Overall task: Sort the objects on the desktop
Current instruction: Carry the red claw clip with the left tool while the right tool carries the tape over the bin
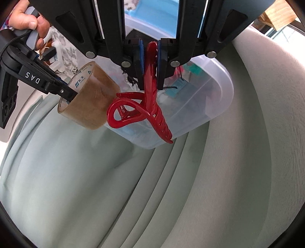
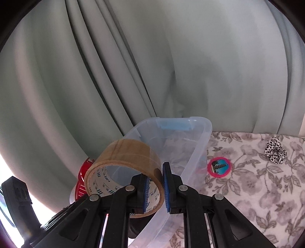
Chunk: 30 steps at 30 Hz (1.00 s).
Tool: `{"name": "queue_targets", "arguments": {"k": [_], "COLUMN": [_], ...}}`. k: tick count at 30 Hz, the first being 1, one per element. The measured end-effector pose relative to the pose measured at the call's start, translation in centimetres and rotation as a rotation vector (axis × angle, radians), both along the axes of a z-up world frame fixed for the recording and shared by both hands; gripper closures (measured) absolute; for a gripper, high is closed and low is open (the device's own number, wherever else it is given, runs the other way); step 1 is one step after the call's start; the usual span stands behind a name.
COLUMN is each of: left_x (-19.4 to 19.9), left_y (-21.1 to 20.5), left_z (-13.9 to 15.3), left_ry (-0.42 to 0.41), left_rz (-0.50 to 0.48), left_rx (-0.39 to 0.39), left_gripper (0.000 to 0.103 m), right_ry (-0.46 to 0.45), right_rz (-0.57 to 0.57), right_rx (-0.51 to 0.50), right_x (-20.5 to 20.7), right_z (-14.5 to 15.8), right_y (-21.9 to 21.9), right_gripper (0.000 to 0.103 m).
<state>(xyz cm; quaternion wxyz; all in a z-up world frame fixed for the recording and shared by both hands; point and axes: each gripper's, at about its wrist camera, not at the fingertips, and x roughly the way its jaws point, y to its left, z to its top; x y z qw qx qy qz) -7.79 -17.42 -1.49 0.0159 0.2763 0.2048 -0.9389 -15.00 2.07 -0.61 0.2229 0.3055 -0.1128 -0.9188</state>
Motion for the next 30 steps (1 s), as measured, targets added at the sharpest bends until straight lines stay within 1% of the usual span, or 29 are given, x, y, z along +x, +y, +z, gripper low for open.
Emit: {"name": "queue_targets", "arguments": {"k": [3,10,15,30], "left_x": [-0.5,-1.2,-1.8,-2.9], "left_y": [0.1,0.3,0.3,0.1], "left_z": [0.0,-0.3,-0.5,-0.8], "left_ry": [0.0,0.003,0.004,-0.002], "left_rz": [0.001,-0.003,-0.002,-0.001], "left_rx": [-0.021,-0.035,-0.044,-0.051], "left_gripper": [0.092,0.092,0.092,0.092], "right_ry": [-0.015,-0.053,-0.043,-0.043], "right_rz": [-0.001,0.007,0.014,0.016], "right_rx": [0.004,0.016,0.036,0.038], "right_x": [-0.5,-1.7,-1.9,-2.0], "right_z": [-0.5,-1.8,-2.2,-2.4], "right_y": [0.0,-0.3,-0.5,-0.5], "right_gripper": [0.088,0.088,0.088,0.086]}}
